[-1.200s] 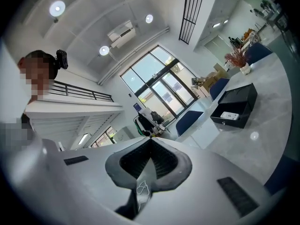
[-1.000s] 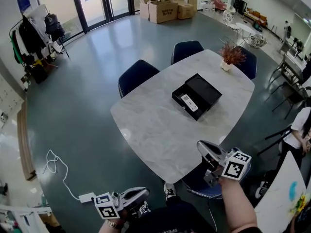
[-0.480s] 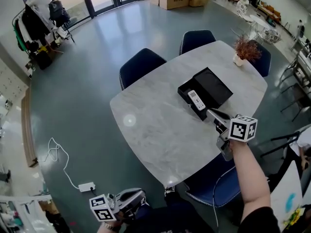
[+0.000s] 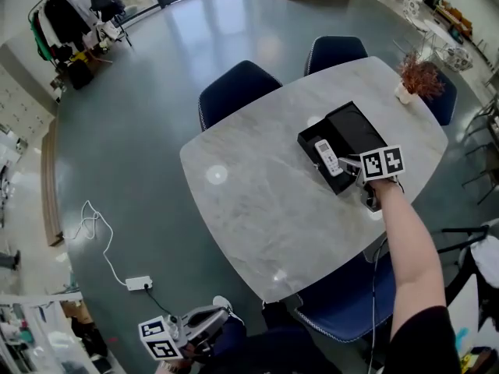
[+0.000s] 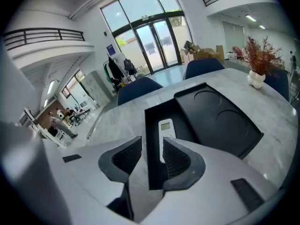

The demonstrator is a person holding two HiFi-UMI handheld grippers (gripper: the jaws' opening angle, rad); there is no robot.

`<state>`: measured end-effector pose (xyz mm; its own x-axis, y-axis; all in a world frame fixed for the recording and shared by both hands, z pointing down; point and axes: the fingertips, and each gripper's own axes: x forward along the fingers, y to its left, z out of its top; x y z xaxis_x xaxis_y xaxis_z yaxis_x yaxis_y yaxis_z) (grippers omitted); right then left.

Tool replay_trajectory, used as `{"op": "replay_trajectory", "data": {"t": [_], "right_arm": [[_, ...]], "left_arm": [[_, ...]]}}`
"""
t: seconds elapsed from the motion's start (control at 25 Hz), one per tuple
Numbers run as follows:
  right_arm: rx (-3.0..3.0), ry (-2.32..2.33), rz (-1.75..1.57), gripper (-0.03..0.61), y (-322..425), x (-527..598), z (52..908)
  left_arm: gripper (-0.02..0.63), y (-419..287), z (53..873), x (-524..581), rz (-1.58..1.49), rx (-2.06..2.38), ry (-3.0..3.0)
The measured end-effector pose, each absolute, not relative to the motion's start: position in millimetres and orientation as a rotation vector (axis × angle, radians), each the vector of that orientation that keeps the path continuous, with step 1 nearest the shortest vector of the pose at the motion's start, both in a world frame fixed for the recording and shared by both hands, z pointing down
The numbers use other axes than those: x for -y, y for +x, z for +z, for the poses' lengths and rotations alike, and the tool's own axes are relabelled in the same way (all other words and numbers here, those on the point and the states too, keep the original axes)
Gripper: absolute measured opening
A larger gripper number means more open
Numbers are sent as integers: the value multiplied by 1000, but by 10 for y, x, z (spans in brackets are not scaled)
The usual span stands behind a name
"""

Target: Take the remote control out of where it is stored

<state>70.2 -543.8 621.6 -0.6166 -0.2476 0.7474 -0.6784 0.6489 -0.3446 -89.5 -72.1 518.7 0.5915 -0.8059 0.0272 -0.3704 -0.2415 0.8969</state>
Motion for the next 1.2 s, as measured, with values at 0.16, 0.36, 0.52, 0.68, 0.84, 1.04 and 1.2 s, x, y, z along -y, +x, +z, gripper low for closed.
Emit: {"op": "replay_trajectory", "data": {"t": [0.16, 0.36, 0.52, 0.68, 0.84, 1.04, 1.2], "right_arm": [[2059, 692, 791, 134, 716, 5542, 6533], [1968, 656, 763, 135, 687, 5645, 6778], [1882, 600, 701, 137, 682, 5665, 6954], [1831, 577, 679, 137, 683, 5687, 7081], [1812, 583, 682, 137, 687, 5752, 7150], [1803, 569, 715, 137, 670, 5775, 7207], [1801, 553, 758, 140, 649, 5774, 7242]], "left_arm": [[6, -867, 5230, 696, -564, 982, 1808], [6, -887, 5274, 696, -570, 1013, 1775], [6, -897, 5320, 689, -575, 1033, 1752], [6, -895, 5362, 685, -584, 1045, 1731], [6, -896, 5384, 689, -590, 1053, 1720], [6, -914, 5454, 685, -600, 1065, 1692], [6, -905, 5467, 732, -606, 1061, 1690]]}}
